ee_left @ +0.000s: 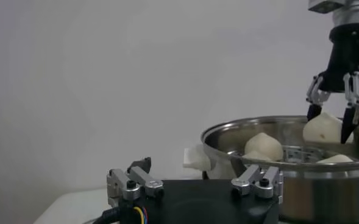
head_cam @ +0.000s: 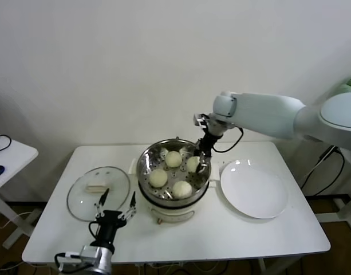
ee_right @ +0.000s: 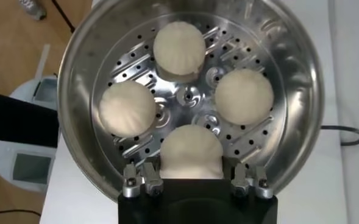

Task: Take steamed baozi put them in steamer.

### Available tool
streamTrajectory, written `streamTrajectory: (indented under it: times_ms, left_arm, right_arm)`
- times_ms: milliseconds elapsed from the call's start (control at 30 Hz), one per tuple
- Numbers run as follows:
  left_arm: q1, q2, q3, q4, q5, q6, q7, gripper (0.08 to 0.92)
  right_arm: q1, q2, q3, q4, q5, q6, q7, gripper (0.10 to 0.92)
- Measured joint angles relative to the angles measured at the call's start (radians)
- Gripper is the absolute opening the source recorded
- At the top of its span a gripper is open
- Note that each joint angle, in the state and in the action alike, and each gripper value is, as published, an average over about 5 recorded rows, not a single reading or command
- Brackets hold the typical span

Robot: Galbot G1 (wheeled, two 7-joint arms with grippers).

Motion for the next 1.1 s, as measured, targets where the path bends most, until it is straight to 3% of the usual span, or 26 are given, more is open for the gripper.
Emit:
streamTrajectory:
  times_ms: [567,867,1100]
  left_arm:
    - [-0.010,-0.003,0.023,0.012,0.009,0.001,-0.002,0.823]
    - [-0.010,-0.006,0.034,0.014,0.011,0.000,-0.002,0.823]
    - [-0.010,-0.010,0.036,0.016,0.014,-0.002,-0.002,0.823]
  right_arm:
    - [-0.046,0.013,0.014,-0.018,-0.048,0.003,0.011,0.668]
    - [-0.049,0.009,0.016,-0.011,-0.066,0.007,0.012,0.812]
    - [-0.049,0.010,0.028,-0.004,-0.067,0.009,0.012,0.823]
